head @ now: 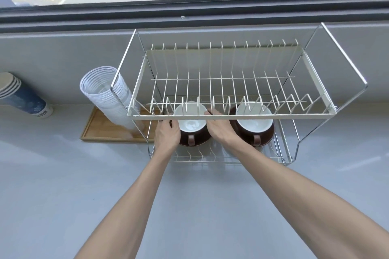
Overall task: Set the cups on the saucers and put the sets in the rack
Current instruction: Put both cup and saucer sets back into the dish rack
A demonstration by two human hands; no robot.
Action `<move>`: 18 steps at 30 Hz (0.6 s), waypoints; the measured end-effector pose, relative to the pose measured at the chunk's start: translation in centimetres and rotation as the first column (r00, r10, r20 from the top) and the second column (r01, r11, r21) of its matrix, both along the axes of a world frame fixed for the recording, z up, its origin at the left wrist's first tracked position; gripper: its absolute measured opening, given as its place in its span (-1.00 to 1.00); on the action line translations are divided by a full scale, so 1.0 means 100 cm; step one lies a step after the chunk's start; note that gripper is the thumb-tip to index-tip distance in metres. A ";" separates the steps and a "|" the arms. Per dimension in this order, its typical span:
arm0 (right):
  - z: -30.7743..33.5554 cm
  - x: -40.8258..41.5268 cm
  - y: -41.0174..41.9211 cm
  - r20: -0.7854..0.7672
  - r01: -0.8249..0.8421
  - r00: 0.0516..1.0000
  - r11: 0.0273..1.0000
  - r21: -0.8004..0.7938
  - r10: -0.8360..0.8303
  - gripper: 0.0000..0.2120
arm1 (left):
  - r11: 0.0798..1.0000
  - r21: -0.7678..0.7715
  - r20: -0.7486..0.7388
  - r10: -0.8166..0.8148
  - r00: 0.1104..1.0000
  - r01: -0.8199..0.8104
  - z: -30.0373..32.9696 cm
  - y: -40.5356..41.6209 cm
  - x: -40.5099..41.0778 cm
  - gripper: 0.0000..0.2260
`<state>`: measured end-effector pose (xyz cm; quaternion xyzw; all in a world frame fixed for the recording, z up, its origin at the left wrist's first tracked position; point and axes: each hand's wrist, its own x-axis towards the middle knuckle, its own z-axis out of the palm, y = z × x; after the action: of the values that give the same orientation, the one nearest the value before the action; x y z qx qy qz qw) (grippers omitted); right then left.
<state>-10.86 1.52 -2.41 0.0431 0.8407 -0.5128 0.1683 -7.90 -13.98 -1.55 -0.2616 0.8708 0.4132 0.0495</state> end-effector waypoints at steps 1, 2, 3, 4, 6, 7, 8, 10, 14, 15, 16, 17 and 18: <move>-0.001 0.000 0.000 -0.001 0.001 1.000 1.000 0.001 -0.001 -0.62 | 1.000 0.003 -0.002 0.001 1.000 -0.001 -0.001 0.000 0.001 -0.68; -0.002 0.001 0.001 0.002 0.001 1.000 1.000 -0.001 -0.001 -0.59 | 1.000 0.005 -0.001 -0.002 1.000 0.002 0.000 0.000 0.002 -0.68; 0.000 0.002 0.002 0.006 0.002 1.000 1.000 -0.003 -0.002 -0.54 | 1.000 0.008 0.000 -0.006 1.000 0.006 0.001 0.000 0.002 -0.68; 0.002 0.003 0.002 0.018 0.004 1.000 1.000 0.003 -0.004 -0.51 | 1.000 0.014 0.010 -0.014 1.000 0.014 0.003 0.000 0.003 -0.68; 0.005 0.005 0.003 0.013 -0.016 1.000 0.999 0.048 0.015 -0.48 | 0.998 0.006 0.037 -0.055 0.998 0.055 0.007 -0.001 0.005 -0.66; 0.007 0.006 0.005 0.005 -0.031 1.000 0.997 0.077 0.031 -0.46 | 0.996 -0.007 0.051 -0.087 0.995 0.087 0.009 -0.002 0.006 -0.65; 0.009 0.008 0.006 0.001 -0.047 0.999 0.994 0.102 0.047 -0.42 | 0.993 -0.016 0.067 -0.119 0.991 0.120 0.011 -0.004 0.007 -0.65; 0.015 0.012 0.008 0.011 -0.094 0.996 0.984 0.152 0.093 -0.40 | 0.981 -0.024 0.115 -0.191 0.975 0.195 0.015 -0.009 0.011 -0.61; 0.028 0.022 0.016 0.036 -0.192 0.981 0.944 0.268 0.189 -0.56 | 0.939 -0.063 0.198 -0.319 0.927 0.337 0.030 -0.015 0.022 -0.58; 0.032 0.025 0.018 0.047 -0.227 0.974 0.927 0.299 0.223 -0.57 | 0.928 -0.076 0.215 -0.341 0.915 0.364 0.034 -0.016 0.025 -0.58; 0.036 0.028 0.020 0.077 -0.273 0.962 0.906 0.324 0.263 -0.57 | 0.917 -0.077 0.234 -0.364 0.901 0.391 0.037 -0.016 0.028 -0.57; 0.041 0.033 0.022 0.104 -0.309 0.951 0.884 0.351 0.291 -0.55 | 0.906 -0.093 0.250 -0.381 0.890 0.414 0.039 -0.016 0.032 -0.57; 0.045 0.036 0.024 0.129 -0.340 0.940 0.863 0.374 0.315 -0.53 | 0.894 -0.107 0.263 -0.397 0.880 0.435 0.043 -0.015 0.036 -0.57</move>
<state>-7.25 3.92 2.14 -0.0512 0.9153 -0.2969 0.2674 -4.32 -15.45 2.72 -0.1180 0.9254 0.2868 0.2180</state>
